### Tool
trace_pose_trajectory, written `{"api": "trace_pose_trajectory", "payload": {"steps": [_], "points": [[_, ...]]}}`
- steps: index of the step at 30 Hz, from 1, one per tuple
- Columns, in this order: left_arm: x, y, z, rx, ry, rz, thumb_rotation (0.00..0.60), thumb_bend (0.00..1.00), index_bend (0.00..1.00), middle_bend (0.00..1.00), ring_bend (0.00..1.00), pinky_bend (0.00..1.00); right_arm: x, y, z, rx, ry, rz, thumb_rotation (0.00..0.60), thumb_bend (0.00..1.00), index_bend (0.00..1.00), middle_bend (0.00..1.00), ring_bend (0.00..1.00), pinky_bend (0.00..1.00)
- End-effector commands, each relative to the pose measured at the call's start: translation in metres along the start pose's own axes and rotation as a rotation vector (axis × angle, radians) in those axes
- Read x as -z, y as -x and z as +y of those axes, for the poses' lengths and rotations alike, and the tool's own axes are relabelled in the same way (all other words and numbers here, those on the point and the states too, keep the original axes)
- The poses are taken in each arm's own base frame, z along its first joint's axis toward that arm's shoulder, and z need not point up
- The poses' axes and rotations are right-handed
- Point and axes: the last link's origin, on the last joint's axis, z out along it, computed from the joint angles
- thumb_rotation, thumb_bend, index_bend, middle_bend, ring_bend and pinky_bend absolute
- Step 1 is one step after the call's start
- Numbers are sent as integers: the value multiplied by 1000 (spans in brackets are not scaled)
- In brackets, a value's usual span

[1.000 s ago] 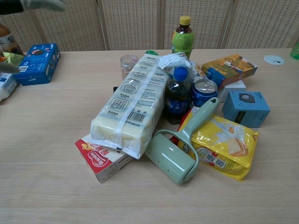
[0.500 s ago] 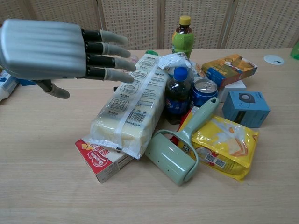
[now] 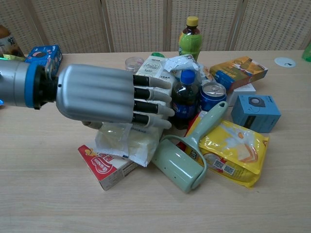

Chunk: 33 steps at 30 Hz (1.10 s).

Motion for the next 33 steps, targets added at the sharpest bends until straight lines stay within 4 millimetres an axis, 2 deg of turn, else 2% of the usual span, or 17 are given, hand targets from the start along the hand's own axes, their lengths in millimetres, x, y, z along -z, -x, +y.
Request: {"api": "trace_pose_trajectory", "payload": {"steps": [1, 6, 7, 9, 10, 11, 13, 14, 17, 20, 24, 33], "points": [[-11, 4, 4, -14, 16, -22, 600, 0, 0, 0, 0, 0, 0, -2, 1, -5, 4, 4, 600, 0, 0, 0, 0, 0], [-20, 7, 13, -22, 44, -41, 600, 0, 0, 0, 0, 5, -1, -4, 3, -16, 6, 6, 600, 0, 0, 0, 0, 0], [-21, 6, 15, -17, 49, -34, 600, 0, 0, 0, 4, 51, -1, -4, 3, -17, 6, 7, 600, 0, 0, 0, 0, 0], [-22, 2, 19, -26, 63, -1, 600, 0, 118, 118, 230, 332, -1, -4, 3, -18, 6, 9, 600, 0, 0, 0, 0, 0], [-22, 0, 21, -22, 73, 20, 600, 0, 309, 329, 501, 569, -1, -5, 3, -20, 5, 9, 600, 0, 0, 0, 0, 0], [-22, -1, 23, -17, 77, 36, 600, 0, 535, 588, 762, 760, 0, -5, 3, -23, 4, 9, 600, 0, 0, 0, 0, 0], [-22, -3, 24, -16, 83, 69, 600, 0, 755, 828, 953, 923, 0, -5, 2, -28, 0, 10, 600, 0, 0, 0, 0, 0], [-21, -3, 23, -19, 82, 76, 600, 1, 814, 903, 994, 976, 0, -5, 2, -29, 0, 10, 600, 0, 0, 0, 0, 0], [-16, -4, 22, -22, 80, 89, 600, 5, 841, 991, 1000, 1000, 0, -5, 2, -27, -2, 7, 600, 0, 0, 0, 0, 0], [-8, -7, 18, -23, 70, 100, 600, 7, 842, 1000, 1000, 1000, 0, -4, 1, -25, -5, 4, 600, 0, 0, 0, 0, 0], [5, -21, 8, -30, 36, 146, 600, 7, 842, 1000, 1000, 1000, 1, -3, 0, -19, -5, 4, 600, 0, 0, 0, 0, 0], [52, -79, -49, -105, -119, 265, 600, 8, 842, 1000, 1000, 1000, 2, -2, -2, -13, -7, 5, 600, 0, 0, 0, 0, 0]]}}
